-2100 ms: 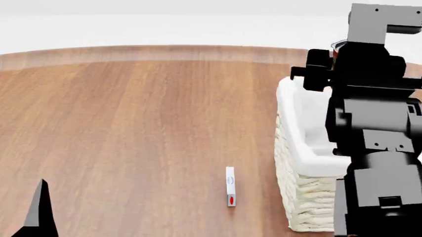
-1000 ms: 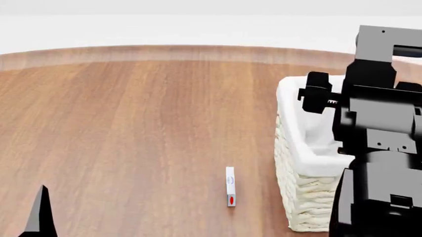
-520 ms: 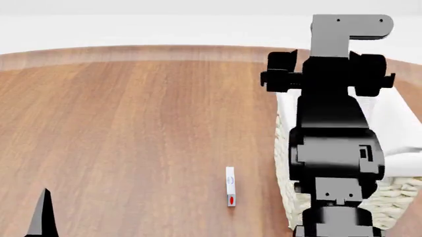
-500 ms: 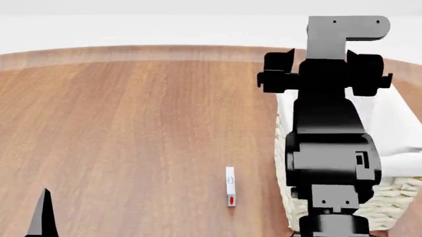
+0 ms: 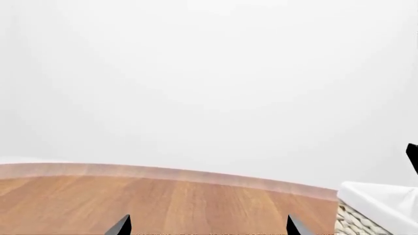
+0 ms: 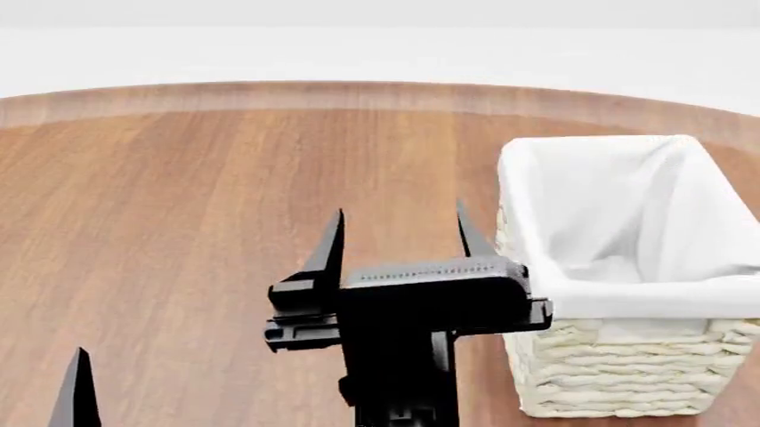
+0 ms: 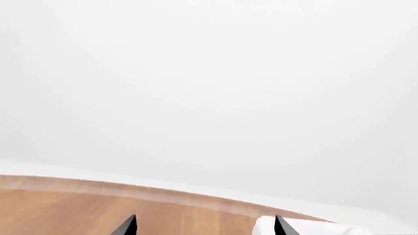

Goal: Pick up the tomato sauce, and put it in the basket.

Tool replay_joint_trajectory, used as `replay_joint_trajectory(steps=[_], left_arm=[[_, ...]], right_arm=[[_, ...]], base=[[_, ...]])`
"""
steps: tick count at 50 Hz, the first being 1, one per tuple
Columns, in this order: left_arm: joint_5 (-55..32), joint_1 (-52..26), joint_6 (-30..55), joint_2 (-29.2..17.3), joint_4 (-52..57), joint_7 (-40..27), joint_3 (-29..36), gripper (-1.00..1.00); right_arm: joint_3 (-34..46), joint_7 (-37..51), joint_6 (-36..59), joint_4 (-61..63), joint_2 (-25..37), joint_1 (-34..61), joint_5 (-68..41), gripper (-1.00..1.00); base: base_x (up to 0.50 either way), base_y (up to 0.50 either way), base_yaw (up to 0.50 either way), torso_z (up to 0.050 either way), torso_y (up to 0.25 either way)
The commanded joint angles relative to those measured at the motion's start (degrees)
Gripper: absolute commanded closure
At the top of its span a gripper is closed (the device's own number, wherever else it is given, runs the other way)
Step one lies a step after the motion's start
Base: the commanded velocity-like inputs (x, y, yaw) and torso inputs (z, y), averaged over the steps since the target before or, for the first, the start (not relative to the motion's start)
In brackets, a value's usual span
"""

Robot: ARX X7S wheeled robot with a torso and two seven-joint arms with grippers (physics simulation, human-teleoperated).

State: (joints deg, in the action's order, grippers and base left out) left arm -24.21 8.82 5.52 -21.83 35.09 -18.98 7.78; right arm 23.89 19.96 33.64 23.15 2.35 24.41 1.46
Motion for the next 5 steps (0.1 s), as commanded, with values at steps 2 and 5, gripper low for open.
replay_joint_trajectory(steps=[2,5], left_arm=[[0.55,0.29,-0.65,0.16,-0.39,0.08,0.78,-1.0],[0.56,0.34,-1.01,0.19,-0.86,0.22,0.78,-1.0]], right_arm=[[8.33,5.96,-8.78,5.21,1.71,-15.19,0.08,-1.0],[8.89,6.93,-9.97,4.54,2.07,-17.01,0.14,-1.0]], base=[[0.0,0.0,0.0,0.0,0.0],[0.0,0.0,0.0,0.0,0.0]])
